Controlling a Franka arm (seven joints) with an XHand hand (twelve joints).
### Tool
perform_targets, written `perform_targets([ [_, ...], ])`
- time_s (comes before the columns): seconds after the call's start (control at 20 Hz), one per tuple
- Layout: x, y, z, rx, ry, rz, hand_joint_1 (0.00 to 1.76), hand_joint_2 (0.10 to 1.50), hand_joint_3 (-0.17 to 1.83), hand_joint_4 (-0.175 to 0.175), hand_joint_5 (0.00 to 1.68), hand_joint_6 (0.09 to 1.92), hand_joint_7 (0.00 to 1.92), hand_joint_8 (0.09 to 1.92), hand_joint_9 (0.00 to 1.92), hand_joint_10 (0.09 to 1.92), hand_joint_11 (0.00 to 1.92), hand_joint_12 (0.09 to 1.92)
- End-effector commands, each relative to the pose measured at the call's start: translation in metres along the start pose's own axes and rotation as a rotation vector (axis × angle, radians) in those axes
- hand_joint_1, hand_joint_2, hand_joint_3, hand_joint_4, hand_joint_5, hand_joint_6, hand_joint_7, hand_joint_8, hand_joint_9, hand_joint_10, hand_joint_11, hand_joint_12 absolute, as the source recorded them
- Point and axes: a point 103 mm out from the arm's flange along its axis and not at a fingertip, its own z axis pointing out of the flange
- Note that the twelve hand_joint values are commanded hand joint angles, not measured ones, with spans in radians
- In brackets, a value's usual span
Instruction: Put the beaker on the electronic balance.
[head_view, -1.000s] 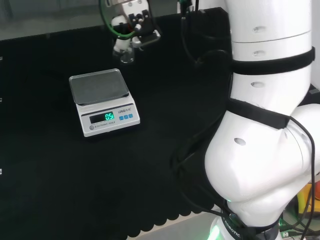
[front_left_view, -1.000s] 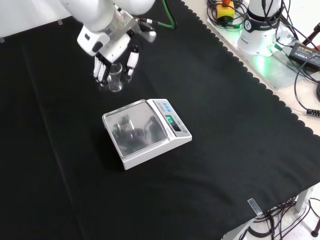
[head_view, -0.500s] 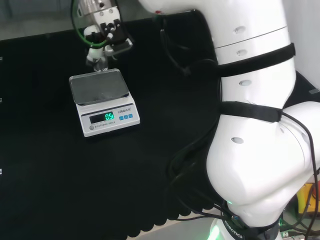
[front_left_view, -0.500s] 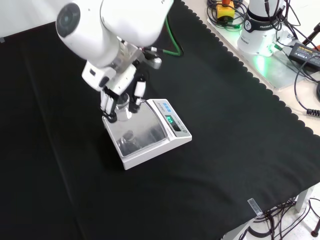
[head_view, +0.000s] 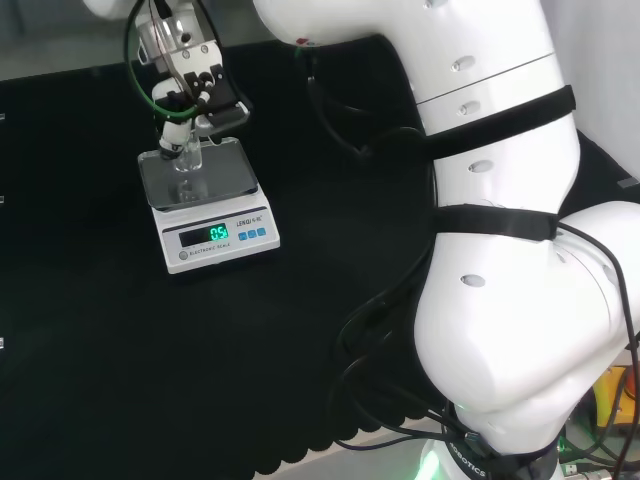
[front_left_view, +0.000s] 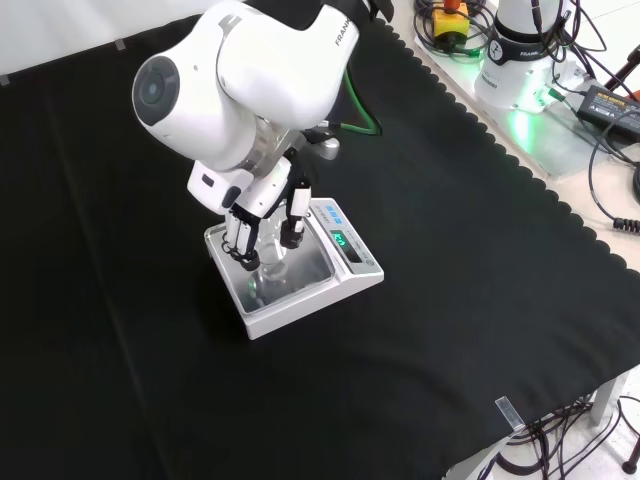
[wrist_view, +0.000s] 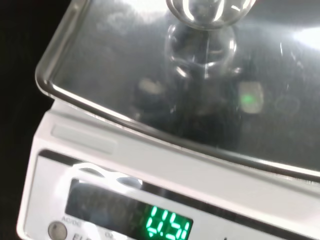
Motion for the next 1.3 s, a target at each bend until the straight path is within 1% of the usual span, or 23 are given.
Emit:
perform_targets([
  [0.05, -0.023, -0.019, 0.017, 0.009, 0.0, -0.002, 0.98, 1.22, -0.17, -0.175, 0.61, 0.53, 0.48, 0.75, 0.95, 0.37, 1.38, 0.66],
  [0.25, -0.028, -0.021, 0.021, 0.004, 0.011, -0.005, 0.98, 1.22, -0.17, -0.175, 0.61, 0.53, 0.48, 0.75, 0.94, 0.37, 1.37, 0.66],
  [0.35, -0.03, -0.023, 0.023, -0.011, 0.006, -0.008, 0.97, 1.22, -0.17, -0.175, 0.59, 0.51, 0.46, 0.75, 0.91, 0.39, 1.3, 0.72],
  [0.5, -0.03, -0.018, 0.031, -0.019, 0.009, -0.012, 0.95, 1.22, -0.17, -0.175, 0.53, 0.46, 0.42, 0.76, 0.81, 0.48, 1.17, 0.83],
  [0.6, -0.029, -0.014, 0.035, -0.028, 0.02, -0.016, 0.93, 1.21, -0.17, -0.175, 0.45, 0.34, 0.35, 0.77, 0.67, 0.59, 1.02, 0.94],
  [0.75, -0.027, -0.009, 0.037, -0.032, 0.031, -0.019, 0.87, 1.2, -0.17, -0.175, 0.41, 0.17, 0.27, 0.77, 0.47, 0.74, 0.73, 1.16],
  [0.9, -0.022, -0.005, 0.036, -0.024, 0.02, -0.022, 0.83, 1.19, -0.17, -0.175, 0.38, 0.09, 0.22, 0.77, 0.37, 0.79, 0.6, 1.25],
  [0.95, -0.02, -0.005, 0.034, -0.018, 0.015, -0.025, 0.83, 1.19, -0.17, -0.175, 0.38, 0.09, 0.21, 0.78, 0.36, 0.8, 0.58, 1.26],
  [1.05, -0.017, -0.008, 0.027, -0.021, -0.003, -0.028, 0.78, 1.14, -0.17, -0.175, 0.33, 0.09, 0.15, 0.78, 0.29, 0.83, 0.54, 1.28],
  [1.1, -0.017, -0.011, 0.021, -0.028, -0.009, -0.028, 0.75, 1.08, -0.17, -0.175, 0.28, 0.09, 0.09, 0.78, 0.24, 0.84, 0.5, 1.3],
  [1.2, -0.014, -0.018, 0.007, -0.048, -0.038, -0.026, 0.68, 1.0, -0.17, -0.175, 0.2, 0.09, 0.02, 0.7, 0.15, 0.87, 0.45, 1.33],
  [1.3, -0.014, -0.027, -0.006, -0.062, -0.063, -0.023, 0.64, 0.94, -0.17, -0.175, 0.15, 0.09, 0.0, 0.59, 0.08, 0.89, 0.41, 1.36],
])
